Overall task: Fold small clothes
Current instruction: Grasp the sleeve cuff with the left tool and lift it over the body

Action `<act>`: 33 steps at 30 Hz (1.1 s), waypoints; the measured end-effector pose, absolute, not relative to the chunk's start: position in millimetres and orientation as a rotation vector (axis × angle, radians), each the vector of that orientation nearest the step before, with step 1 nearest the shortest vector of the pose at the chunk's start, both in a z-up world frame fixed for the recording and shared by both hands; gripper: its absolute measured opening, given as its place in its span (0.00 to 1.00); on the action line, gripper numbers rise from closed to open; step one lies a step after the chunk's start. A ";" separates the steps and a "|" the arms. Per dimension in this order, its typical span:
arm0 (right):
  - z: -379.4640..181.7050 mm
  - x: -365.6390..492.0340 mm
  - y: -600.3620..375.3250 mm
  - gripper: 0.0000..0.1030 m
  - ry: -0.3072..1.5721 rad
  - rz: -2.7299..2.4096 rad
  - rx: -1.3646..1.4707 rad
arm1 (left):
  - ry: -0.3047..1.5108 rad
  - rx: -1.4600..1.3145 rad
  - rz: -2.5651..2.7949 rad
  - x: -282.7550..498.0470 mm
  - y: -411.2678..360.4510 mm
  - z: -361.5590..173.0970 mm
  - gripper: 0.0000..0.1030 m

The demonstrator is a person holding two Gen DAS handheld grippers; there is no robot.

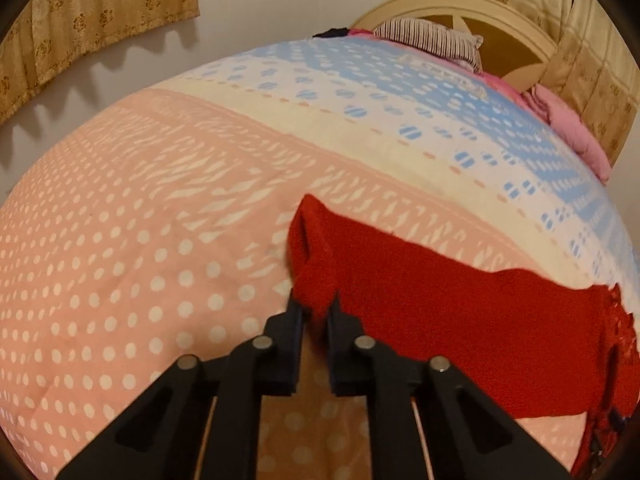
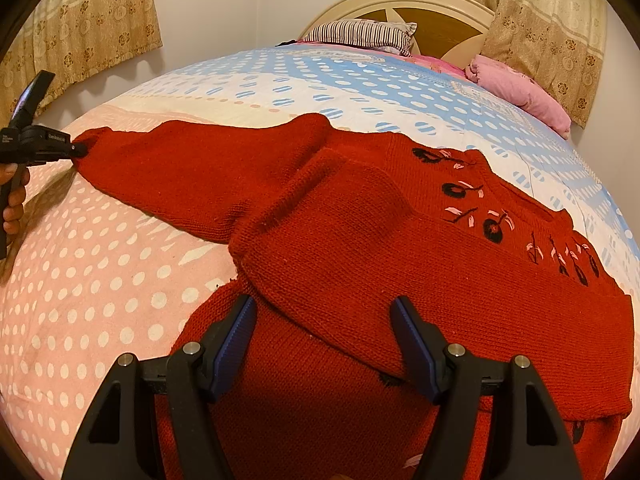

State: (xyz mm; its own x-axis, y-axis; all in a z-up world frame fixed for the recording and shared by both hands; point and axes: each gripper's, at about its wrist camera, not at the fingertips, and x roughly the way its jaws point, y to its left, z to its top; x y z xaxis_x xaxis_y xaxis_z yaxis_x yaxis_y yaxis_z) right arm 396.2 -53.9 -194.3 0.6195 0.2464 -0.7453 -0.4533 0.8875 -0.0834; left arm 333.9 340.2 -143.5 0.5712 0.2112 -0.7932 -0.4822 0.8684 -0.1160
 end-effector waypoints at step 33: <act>-164.5 358.7 -129.0 0.70 0.778 0.230 -0.337 | 0.713 -0.318 0.220 325.1 235.2 -20.5 0.09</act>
State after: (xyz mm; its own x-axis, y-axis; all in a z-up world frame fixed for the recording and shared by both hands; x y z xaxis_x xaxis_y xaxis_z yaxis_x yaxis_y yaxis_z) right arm 358.7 -129.0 -164.5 0.6920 0.0782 -0.7177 -0.3240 0.9220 -0.2119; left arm 325.1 235.2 -20.5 0.7366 0.0895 -0.6704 -0.3042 0.9291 -0.2102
